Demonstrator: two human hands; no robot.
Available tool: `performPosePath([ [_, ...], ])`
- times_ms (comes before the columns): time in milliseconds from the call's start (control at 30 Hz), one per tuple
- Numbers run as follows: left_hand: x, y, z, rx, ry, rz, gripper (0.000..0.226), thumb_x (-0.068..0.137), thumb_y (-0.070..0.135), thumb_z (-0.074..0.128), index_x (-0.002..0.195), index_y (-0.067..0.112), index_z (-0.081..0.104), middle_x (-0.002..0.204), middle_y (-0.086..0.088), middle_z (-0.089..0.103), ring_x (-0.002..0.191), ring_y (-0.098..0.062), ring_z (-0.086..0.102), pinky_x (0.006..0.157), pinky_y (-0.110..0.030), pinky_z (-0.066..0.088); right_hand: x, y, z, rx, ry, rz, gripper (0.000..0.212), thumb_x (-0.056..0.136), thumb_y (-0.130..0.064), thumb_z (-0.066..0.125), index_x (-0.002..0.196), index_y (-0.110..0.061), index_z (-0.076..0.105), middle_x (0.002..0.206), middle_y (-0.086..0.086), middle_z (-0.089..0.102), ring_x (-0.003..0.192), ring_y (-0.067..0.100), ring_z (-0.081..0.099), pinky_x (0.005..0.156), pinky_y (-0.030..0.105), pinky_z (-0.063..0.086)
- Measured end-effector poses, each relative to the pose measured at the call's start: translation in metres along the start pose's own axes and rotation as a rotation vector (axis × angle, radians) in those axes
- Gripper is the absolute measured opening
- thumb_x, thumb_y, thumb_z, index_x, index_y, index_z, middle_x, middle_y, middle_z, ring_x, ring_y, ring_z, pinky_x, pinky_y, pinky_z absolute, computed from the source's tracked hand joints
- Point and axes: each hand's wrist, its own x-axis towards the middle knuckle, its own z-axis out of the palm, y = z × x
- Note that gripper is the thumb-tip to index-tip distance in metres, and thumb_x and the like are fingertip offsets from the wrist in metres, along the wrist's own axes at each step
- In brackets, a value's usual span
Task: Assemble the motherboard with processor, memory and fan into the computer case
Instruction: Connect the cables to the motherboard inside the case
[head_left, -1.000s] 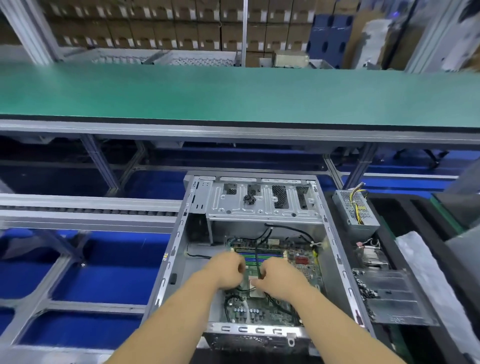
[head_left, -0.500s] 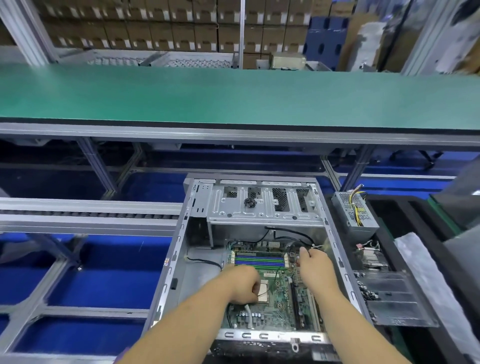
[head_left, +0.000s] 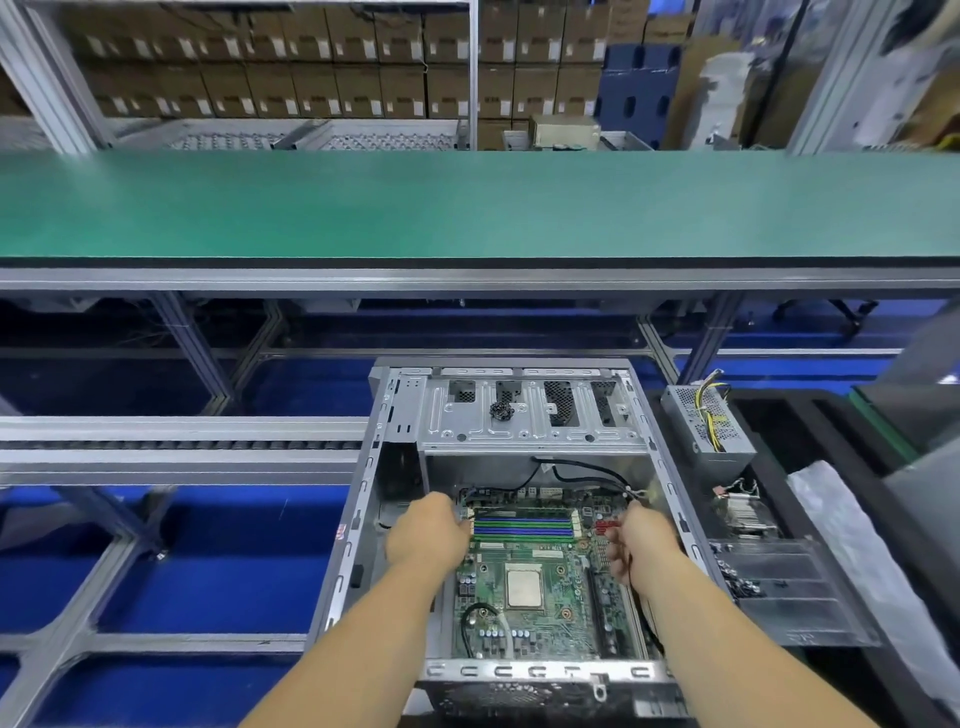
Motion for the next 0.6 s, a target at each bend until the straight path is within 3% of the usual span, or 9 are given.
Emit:
performPosePath([
  [100,-0.001,0.003,0.002,-0.001,-0.012,0.035,0.016,0.096,0.035,0.054,0.093,0.021,0.062,0.090,0.002,0.066,0.082,-0.021,0.064,0.066,-0.028,0.049,0.002,-0.001,0.002,0.043,-0.001,0.037,0.045,0.110,-0.033,0.035,0.078,-0.007,0.053,0.060,0.007,0.050,0.046,0.017,0.041,0.046,0.022,0.030],
  [233,0.000,0.003,0.003,0.013,-0.019,0.074,0.017,0.095,0.034,0.054,0.083,0.023,0.058,0.084,0.003,0.065,0.079,-0.020,0.063,0.065,-0.028,0.050,0.005,-0.001,0.003,0.135,-0.039,0.048,0.031,0.105,-0.021,0.033,0.079,-0.012,0.048,0.061,0.005,0.050,0.046,0.015,0.039,0.044,0.019,0.028],
  [333,0.001,0.003,0.003,-0.001,-0.017,0.068,0.021,0.095,0.034,0.054,0.078,0.024,0.055,0.078,0.003,0.063,0.076,-0.021,0.064,0.064,-0.029,0.051,0.007,-0.002,0.007,0.255,-0.031,0.048,0.032,0.107,-0.022,0.032,0.081,-0.013,0.048,0.059,0.003,0.048,0.044,0.016,0.039,0.036,0.017,0.026],
  [500,0.002,0.003,0.004,-0.031,0.001,0.071,0.015,0.098,0.033,0.050,0.089,0.023,0.058,0.085,0.003,0.065,0.078,-0.019,0.064,0.068,-0.031,0.055,0.000,-0.005,0.009,0.410,0.010,0.013,0.021,0.109,-0.026,0.031,0.109,-0.026,0.052,0.070,0.000,0.054,0.045,0.011,0.042,0.036,0.014,0.024],
  [600,0.001,0.003,0.001,-0.053,0.038,0.054,0.014,0.097,0.033,0.050,0.092,0.023,0.058,0.085,0.003,0.065,0.077,-0.018,0.064,0.070,-0.033,0.057,-0.009,-0.006,0.010,0.296,0.032,-0.065,0.022,0.106,-0.019,0.036,0.116,-0.019,0.056,0.075,0.002,0.057,0.053,0.014,0.044,0.048,0.024,0.029],
])
